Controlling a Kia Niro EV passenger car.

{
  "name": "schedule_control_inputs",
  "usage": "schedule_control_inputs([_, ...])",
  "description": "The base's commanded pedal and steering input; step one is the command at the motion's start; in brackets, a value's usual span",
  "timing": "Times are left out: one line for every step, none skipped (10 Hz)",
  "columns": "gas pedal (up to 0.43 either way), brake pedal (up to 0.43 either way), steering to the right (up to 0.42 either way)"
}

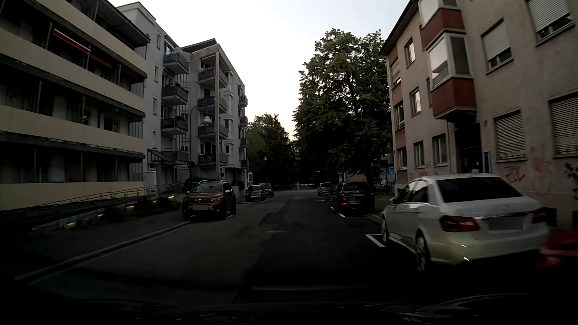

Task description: Follow the waypoints while adhering to traffic rules and regulations

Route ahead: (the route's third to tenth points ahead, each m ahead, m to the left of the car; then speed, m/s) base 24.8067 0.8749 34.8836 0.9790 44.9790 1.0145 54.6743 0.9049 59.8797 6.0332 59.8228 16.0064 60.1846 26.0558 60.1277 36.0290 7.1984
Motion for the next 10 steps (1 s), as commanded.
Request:
schedule_control_inputs([0.059,0.000,0.000])
schedule_control_inputs([0.059,0.000,-0.001])
schedule_control_inputs([0.059,0.000,-0.001])
schedule_control_inputs([0.059,0.000,0.000])
schedule_control_inputs([0.059,0.000,0.000])
schedule_control_inputs([0.059,0.000,-0.001])
schedule_control_inputs([0.059,0.000,-0.001])
schedule_control_inputs([0.059,0.000,-0.001])
schedule_control_inputs([0.059,0.000,-0.001])
schedule_control_inputs([0.059,0.000,-0.003])
